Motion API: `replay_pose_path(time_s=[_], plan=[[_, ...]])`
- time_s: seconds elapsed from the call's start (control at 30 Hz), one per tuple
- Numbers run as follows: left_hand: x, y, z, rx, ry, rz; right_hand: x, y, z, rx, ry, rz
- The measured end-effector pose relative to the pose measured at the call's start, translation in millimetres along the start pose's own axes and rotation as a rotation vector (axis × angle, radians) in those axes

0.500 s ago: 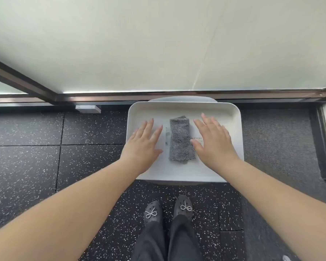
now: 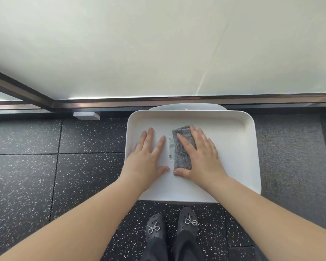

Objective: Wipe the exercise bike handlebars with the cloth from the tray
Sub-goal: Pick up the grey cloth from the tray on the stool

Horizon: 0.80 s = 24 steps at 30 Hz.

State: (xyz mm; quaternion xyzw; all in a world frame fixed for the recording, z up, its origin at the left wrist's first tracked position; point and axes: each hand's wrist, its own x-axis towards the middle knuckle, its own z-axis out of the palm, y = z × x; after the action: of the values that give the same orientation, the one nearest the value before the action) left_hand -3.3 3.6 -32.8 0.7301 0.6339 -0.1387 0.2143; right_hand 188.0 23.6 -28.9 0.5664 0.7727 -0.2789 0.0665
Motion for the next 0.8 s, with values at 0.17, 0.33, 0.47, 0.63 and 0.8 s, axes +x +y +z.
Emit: replay_pose_path(time_s=[0.17,0.33,0.47,0.63,0.8], plan=[[-0.1,1.3,-3.6,-0.017,-0.023,-0.001,0.5,-2.2,0.6,0.005,0.123,0.003],[-2.8,-1.1,-18.4,-0.105,-0.085,-0.011,9.9,-5.5,-10.6,0.124,0.109,0.023],[-12.7,6.9,-38.3,-0.132,-0.066,-0.021,1.5,-4.1,-29.2,0.226,0.124,0.067],[-43.0,24.7,-74.5,-0.049,-0.073,0.002,-32.3,-4.2,-70.4,0.215,0.111,0.066],[-75.8,38.8,-125.3,-0.028,-0.027,0.016,-71.1,-20.5,-124.2,0.251,0.133,0.079]])
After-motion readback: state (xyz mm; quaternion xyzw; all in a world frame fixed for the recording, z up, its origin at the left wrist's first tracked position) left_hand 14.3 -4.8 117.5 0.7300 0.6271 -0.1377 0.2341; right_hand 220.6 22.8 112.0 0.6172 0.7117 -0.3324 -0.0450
